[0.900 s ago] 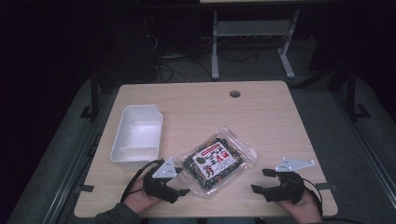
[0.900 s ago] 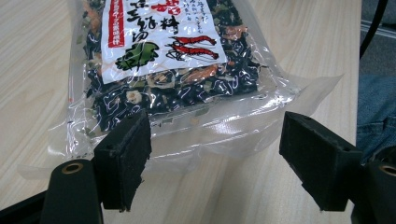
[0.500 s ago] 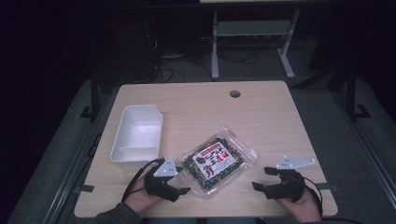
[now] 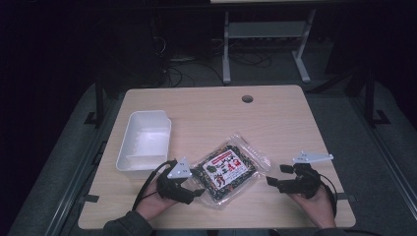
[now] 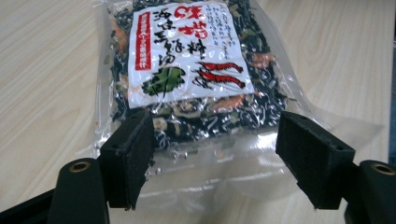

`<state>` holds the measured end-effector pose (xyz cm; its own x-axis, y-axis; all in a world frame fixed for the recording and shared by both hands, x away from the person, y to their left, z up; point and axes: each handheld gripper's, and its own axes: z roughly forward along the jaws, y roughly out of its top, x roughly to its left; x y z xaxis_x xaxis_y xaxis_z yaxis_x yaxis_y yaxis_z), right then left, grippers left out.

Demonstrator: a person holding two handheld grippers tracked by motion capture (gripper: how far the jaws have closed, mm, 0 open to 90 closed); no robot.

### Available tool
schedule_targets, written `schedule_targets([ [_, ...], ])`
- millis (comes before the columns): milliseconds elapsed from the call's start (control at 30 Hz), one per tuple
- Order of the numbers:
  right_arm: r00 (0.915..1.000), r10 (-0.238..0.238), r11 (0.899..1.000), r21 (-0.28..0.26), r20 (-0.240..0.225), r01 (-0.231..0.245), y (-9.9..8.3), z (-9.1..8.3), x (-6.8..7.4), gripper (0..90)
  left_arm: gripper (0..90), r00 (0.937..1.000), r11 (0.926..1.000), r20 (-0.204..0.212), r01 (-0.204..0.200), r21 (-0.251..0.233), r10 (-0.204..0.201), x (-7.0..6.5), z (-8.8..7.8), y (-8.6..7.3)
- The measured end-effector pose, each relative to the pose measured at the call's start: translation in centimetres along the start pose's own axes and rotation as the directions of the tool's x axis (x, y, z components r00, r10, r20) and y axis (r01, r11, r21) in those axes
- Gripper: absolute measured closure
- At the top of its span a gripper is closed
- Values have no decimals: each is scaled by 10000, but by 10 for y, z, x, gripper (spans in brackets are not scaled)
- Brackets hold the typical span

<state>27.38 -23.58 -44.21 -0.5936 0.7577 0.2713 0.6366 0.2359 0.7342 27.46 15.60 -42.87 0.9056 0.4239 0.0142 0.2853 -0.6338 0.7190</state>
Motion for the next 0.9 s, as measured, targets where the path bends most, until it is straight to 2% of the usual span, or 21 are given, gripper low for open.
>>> schedule_targets([
  [33, 9996, 273, 9996, 27, -20, -273, 4, 3, -5, 220, 288, 10000, 10000, 18, 36, 68, -36, 0, 2, 1],
  [100, 9986, 533, 9986, 33, 33, -533, 7, 6, -10, 227, 304, 10000, 9998, 3, 55, 207, -55, 2, 6, 4],
  [333, 9914, 1230, 9920, 234, 451, -1241, 12, 19, -23, 244, 329, 9997, 9983, -60, 223, 533, -220, 9, 18, 7],
  [500, 9865, 1606, 9860, 405, 337, -1619, 14, 30, -29, 293, 351, 9996, 9967, -68, 294, 751, -290, 10, 24, 6],
  [700, 9841, 1756, 9824, 594, 261, -1769, 15, 38, -30, 363, 378, 9993, 9940, 23, 370, 1033, -374, 12, 29, 5],
  [767, 9824, 1849, 9801, 681, 253, -1862, 15, 39, -31, 384, 376, 9992, 9910, 113, 368, 1285, -386, 12, 33, 5],
  [900, 9804, 1971, 9780, 688, 68, -1971, 14, 41, -33, 441, 384, 9989, 9909, 149, 412, 1284, -435, 12, 33, 5],
])
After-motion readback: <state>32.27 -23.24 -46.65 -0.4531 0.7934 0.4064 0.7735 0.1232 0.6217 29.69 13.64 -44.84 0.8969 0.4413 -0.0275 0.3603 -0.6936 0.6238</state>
